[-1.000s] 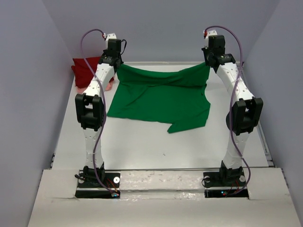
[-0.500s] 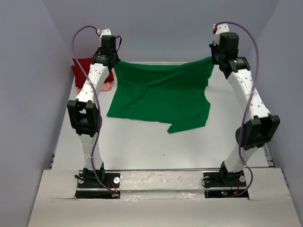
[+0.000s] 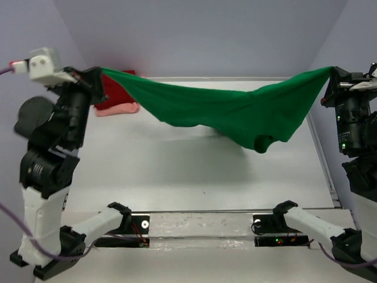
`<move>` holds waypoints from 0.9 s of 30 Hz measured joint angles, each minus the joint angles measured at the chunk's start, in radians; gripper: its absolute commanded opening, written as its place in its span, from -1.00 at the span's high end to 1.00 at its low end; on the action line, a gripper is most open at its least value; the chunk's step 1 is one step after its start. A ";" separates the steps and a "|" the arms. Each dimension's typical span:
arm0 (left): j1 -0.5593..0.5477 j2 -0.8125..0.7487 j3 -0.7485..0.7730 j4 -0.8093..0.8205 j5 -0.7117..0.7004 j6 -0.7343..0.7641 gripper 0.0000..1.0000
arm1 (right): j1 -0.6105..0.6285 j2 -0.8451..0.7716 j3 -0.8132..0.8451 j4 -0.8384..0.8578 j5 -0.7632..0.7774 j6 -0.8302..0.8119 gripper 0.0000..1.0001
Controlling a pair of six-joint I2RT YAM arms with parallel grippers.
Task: Fold and stack the t-shirts
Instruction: Flatten out the tshirt
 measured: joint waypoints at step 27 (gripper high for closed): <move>-0.007 -0.010 0.241 -0.240 -0.051 0.026 1.00 | 0.096 0.457 0.745 -0.178 0.043 -0.135 1.00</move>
